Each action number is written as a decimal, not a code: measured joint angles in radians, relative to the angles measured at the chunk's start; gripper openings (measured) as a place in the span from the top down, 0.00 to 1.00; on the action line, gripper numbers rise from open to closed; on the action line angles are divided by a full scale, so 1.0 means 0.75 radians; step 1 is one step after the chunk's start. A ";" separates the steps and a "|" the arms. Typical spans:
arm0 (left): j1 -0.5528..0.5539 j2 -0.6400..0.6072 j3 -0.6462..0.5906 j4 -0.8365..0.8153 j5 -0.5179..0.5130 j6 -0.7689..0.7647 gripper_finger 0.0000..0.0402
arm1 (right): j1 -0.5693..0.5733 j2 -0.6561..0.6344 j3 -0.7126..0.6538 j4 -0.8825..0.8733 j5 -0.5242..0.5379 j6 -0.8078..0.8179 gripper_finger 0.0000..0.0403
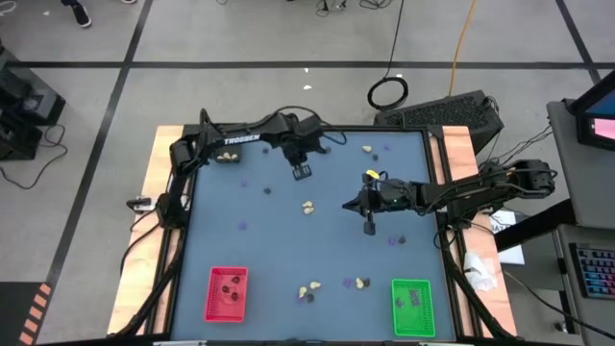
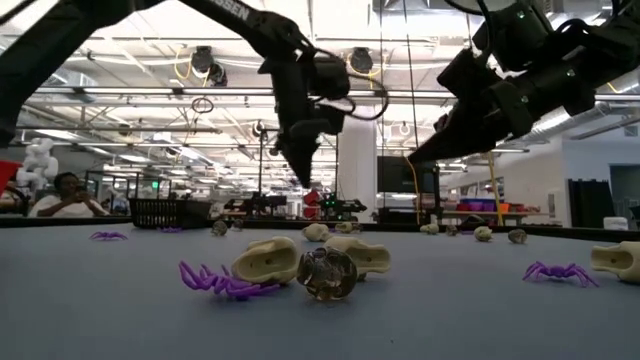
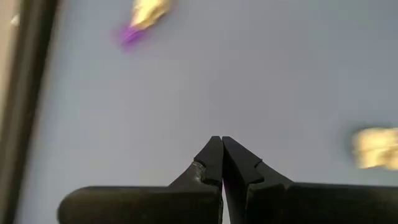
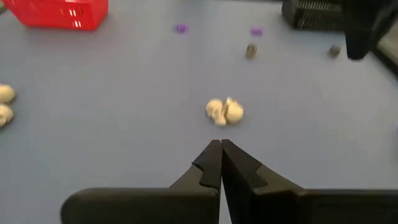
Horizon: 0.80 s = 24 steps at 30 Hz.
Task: Sort Halloween decoration
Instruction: Put the violet spider toy into the green bin
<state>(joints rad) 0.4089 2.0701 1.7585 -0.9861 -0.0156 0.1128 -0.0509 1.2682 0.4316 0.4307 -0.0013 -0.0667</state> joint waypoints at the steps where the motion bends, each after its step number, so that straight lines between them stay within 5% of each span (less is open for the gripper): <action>1: -0.020 -0.012 -0.019 0.041 0.019 -0.003 1.00 | 0.000 0.000 0.000 -0.022 0.000 0.008 1.00; 10: -0.194 -0.058 -0.218 0.461 0.164 -0.097 1.00 | 0.108 0.000 0.000 -0.139 0.023 0.089 1.00; 24: -0.391 -0.058 -0.403 0.908 0.278 -0.145 1.00 | 0.565 0.000 -0.001 -0.280 0.518 0.348 1.00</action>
<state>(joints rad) 0.1154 2.0266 1.4561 -0.3054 0.1926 0.0038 0.3727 1.2682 0.4313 0.2205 0.3871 0.1941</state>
